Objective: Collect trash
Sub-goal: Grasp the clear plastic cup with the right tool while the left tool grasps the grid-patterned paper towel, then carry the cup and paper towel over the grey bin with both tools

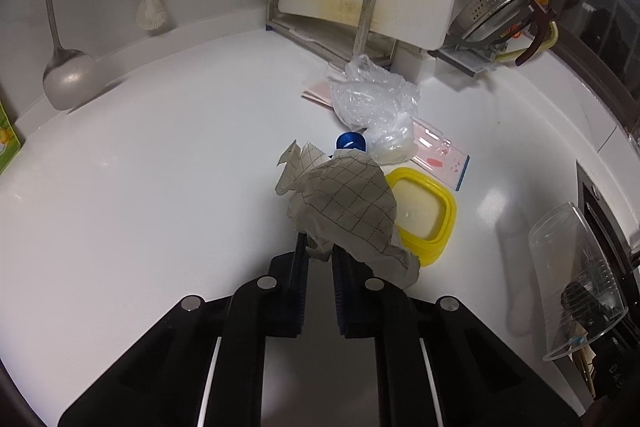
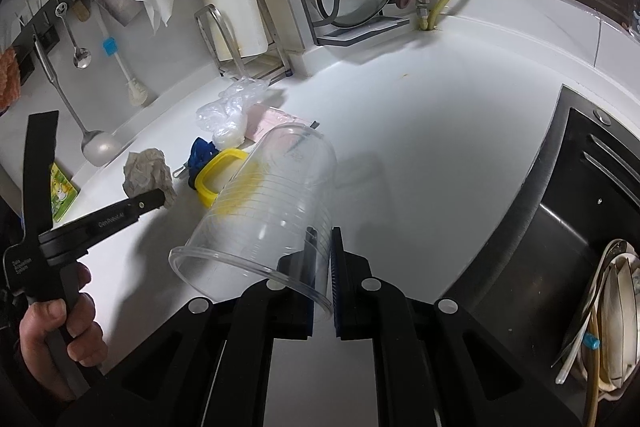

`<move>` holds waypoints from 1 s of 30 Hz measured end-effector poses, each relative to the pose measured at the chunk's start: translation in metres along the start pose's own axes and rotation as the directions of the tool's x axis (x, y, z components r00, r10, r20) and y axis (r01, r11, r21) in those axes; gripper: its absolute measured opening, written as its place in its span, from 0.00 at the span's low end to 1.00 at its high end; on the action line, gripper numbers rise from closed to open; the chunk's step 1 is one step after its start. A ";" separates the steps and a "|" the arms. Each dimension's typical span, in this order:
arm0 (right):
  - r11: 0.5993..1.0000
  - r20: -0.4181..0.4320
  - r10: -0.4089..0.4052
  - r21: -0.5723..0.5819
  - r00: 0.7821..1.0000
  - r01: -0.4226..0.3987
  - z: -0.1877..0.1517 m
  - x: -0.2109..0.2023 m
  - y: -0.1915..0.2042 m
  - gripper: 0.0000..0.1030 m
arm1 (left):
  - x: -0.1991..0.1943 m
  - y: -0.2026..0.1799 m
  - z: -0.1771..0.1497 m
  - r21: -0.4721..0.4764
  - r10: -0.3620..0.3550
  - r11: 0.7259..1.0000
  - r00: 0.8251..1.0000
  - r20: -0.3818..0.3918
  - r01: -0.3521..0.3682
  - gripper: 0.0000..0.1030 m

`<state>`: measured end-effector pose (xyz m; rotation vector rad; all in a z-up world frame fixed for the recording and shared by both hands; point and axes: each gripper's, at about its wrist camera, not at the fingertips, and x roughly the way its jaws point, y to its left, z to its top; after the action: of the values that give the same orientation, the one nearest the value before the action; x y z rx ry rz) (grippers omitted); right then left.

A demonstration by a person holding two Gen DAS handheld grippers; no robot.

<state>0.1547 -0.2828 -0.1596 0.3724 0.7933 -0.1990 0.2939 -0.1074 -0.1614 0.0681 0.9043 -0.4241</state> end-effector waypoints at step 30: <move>0.984 -0.043 0.112 -0.135 0.993 -0.117 -0.085 -0.172 -0.008 0.07 | -0.194 -0.047 -0.122 0.024 0.062 0.998 0.997 0.052 -0.063 0.11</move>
<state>-0.0215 -0.2502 -0.0917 0.2911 0.8135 -0.0298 0.0800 -0.0580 -0.0817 0.1088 0.8439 -0.3775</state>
